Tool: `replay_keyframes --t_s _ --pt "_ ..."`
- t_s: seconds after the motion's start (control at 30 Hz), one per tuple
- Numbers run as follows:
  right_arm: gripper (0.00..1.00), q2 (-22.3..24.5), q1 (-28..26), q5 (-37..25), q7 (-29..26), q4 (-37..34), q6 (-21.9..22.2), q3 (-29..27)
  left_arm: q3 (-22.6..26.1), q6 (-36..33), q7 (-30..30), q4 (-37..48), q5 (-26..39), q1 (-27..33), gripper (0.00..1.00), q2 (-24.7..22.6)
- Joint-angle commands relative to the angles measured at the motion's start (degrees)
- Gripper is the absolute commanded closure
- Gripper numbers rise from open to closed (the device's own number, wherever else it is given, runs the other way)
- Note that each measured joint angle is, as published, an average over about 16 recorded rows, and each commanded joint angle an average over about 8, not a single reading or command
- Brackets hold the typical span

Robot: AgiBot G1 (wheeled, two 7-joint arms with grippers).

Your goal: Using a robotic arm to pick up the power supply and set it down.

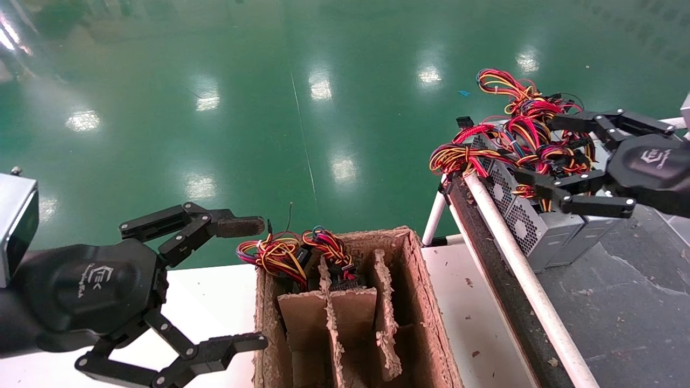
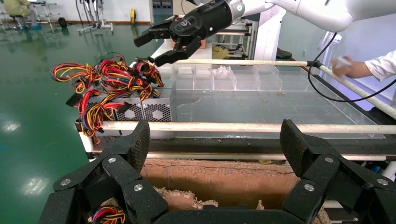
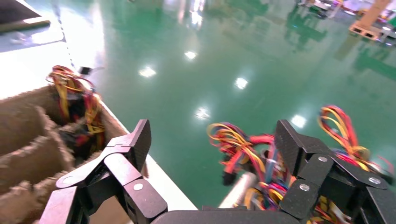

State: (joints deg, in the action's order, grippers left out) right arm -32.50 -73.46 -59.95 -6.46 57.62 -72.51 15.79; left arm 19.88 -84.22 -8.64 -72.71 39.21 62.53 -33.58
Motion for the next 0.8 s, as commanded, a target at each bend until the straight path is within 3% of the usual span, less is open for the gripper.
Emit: replay_keyframes --t_s 0.03,0.8 --pt "0.0 -0.13 0.59 0.9 -0.21 0.8 -0.66 0.01 0.0 0.0 0.0 0.0 0.0 0.0 0.0 0.0" --pt "0.0 -1.57 7.41 11.27 -2.67 9.94 -8.21 0.14 0.02 0.01 0.01 0.0 -0.02 0.01 0.0 0.01"
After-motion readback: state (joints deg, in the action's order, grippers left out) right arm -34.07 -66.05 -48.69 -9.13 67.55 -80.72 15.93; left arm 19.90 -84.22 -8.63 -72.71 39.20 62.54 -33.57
